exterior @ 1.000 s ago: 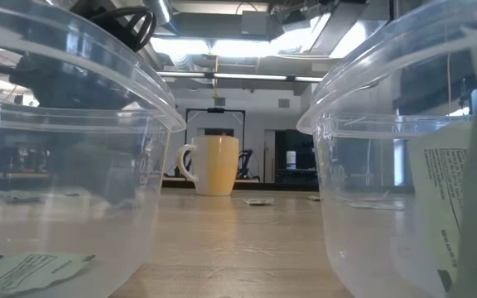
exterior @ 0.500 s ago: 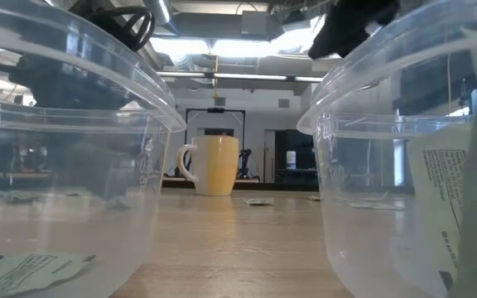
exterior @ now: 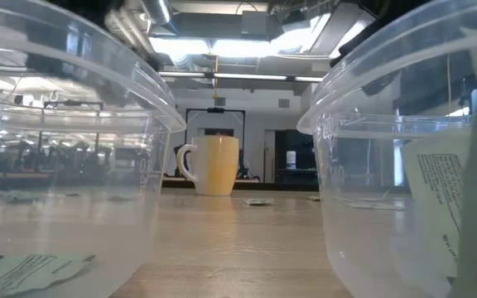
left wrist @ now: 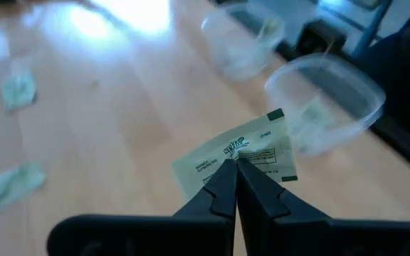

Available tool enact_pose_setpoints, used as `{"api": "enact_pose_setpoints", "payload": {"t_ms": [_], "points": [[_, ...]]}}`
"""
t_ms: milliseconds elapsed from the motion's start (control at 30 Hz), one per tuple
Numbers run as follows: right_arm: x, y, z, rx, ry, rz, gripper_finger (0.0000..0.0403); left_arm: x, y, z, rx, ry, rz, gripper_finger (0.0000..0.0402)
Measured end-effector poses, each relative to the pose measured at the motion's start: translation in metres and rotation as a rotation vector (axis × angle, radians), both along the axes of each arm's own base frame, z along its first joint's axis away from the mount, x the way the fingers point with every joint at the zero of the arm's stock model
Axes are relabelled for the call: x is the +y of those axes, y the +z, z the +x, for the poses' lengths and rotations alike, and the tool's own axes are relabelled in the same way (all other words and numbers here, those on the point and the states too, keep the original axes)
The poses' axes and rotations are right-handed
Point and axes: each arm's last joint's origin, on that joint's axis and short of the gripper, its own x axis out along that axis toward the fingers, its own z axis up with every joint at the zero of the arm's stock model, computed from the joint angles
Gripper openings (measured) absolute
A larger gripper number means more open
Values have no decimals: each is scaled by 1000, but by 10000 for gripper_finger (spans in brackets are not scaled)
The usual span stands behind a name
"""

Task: Pick and place items into bin
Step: Put the green stevia packet into the left transparent bin

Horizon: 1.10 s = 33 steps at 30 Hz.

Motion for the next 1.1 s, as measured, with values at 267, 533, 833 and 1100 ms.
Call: {"api": "enact_pose_setpoints", "payload": {"t_ms": [267, 533, 833, 1100], "points": [[-2, -12, -6, -16, 1, -11, 106, -40, 31, 24, 59, -33, 86, 2], [-3, -13, -6, -18, -21, -31, 106, -84, 25, 53, 104, -141, 152, 3], [-3, -13, -6, -16, -25, -21, 106, -122, -3, 72, 183, -208, 202, 3], [-3, -13, -6, -16, -25, -21, 106, -128, -9, 73, 198, -198, 206, 12]]}}
